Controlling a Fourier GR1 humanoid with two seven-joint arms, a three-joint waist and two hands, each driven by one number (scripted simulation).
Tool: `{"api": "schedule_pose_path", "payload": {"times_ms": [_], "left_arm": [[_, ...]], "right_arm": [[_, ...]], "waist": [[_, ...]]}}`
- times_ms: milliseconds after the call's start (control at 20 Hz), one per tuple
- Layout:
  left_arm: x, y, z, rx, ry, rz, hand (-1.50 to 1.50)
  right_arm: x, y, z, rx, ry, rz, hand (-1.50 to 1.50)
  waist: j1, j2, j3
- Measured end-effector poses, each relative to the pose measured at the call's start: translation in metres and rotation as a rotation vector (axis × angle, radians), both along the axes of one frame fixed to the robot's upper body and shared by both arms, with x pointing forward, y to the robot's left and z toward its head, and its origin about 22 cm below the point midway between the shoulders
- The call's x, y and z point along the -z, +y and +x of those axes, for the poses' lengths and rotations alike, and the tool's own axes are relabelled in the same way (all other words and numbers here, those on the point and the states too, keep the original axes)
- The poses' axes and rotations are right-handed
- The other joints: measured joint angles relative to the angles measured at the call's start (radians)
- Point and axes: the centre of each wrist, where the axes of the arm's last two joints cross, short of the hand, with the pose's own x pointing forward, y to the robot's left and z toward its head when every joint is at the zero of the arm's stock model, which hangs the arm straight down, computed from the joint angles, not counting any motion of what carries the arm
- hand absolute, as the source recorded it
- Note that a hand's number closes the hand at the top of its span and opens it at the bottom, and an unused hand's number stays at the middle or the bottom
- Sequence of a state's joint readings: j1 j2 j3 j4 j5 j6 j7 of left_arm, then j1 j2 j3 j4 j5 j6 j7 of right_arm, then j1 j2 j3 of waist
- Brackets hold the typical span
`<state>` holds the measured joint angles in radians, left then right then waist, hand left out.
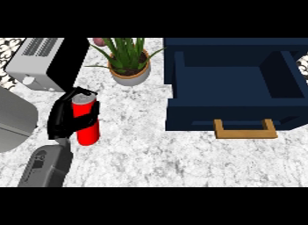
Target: Pick up the can, place it into the drawer and close the drawer
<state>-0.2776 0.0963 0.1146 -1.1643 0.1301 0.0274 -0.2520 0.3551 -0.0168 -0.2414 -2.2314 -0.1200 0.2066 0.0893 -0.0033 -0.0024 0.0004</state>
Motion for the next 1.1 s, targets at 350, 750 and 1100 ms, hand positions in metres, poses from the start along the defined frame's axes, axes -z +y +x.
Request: {"api": "schedule_pose_path", "payload": {"times_ms": [350, 750, 1100], "left_arm": [[-0.056, -0.045, 0.017, 0.07, -0.066, 0.048, 1.5], [-0.123, -0.102, 0.033, 0.145, -0.09, 0.066, 1.5], [-0.171, -0.159, 0.05, 0.171, -0.127, 0.109, 1.5]], "right_arm": [[0.002, -0.001, 0.007, 0.004, -0.007, 0.003, -1.5], [-0.002, -0.008, 0.008, 0.009, -0.011, -0.002, -1.5], [0.0, -0.009, 0.009, 0.015, -0.016, 0.0, -1.5]], "waist": [[0.0, 0.0, 0.0], [-0.003, 0.001, 0.0], [-0.011, 0.003, 0.0]]}}
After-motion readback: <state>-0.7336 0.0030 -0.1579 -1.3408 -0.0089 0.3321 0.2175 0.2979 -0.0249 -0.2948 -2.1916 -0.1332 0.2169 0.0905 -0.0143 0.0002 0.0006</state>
